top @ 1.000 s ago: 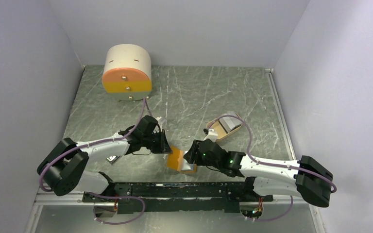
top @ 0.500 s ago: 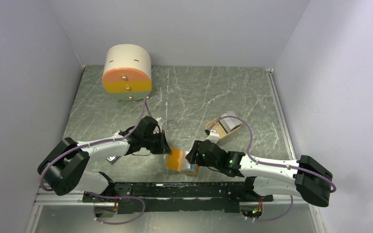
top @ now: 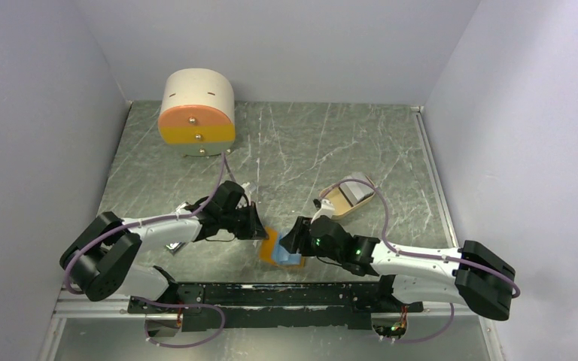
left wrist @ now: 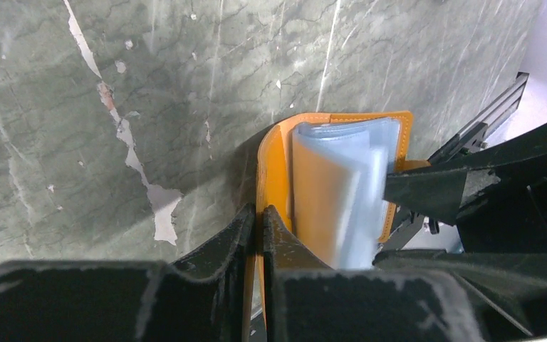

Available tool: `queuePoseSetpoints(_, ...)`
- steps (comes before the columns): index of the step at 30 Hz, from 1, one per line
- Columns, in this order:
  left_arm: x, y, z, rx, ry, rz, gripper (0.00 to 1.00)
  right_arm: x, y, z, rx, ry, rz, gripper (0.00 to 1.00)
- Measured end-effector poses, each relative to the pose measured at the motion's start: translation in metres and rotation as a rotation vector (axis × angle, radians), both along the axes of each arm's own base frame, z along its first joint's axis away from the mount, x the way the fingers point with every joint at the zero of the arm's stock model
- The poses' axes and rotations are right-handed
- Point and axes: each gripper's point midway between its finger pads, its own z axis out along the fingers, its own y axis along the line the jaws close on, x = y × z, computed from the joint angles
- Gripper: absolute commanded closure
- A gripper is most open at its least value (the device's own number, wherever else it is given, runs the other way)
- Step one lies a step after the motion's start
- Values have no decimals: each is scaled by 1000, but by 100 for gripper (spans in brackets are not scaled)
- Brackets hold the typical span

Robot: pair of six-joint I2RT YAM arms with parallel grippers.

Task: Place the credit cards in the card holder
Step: Turn over the card slot in the card holder.

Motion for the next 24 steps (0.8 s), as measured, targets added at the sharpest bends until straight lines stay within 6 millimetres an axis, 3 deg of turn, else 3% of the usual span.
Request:
queuePoseSetpoints(8,-2,-6,5,-41,17,-3,80,-3,21,21,116,-59,83,57)
queuePoseSetpoints(17,-2,-7,11,-59,13,0,82,-5,10,1,71,-49,71,71)
queuePoseSetpoints(22,-3,-8,13,-68,14,-4,67,-3,1,-18,0,-27,47,71)
queuePoseSetpoints(24,-5,-8,15,-76,16,-5,56,-4,-4,-28,-37,-12,42,71)
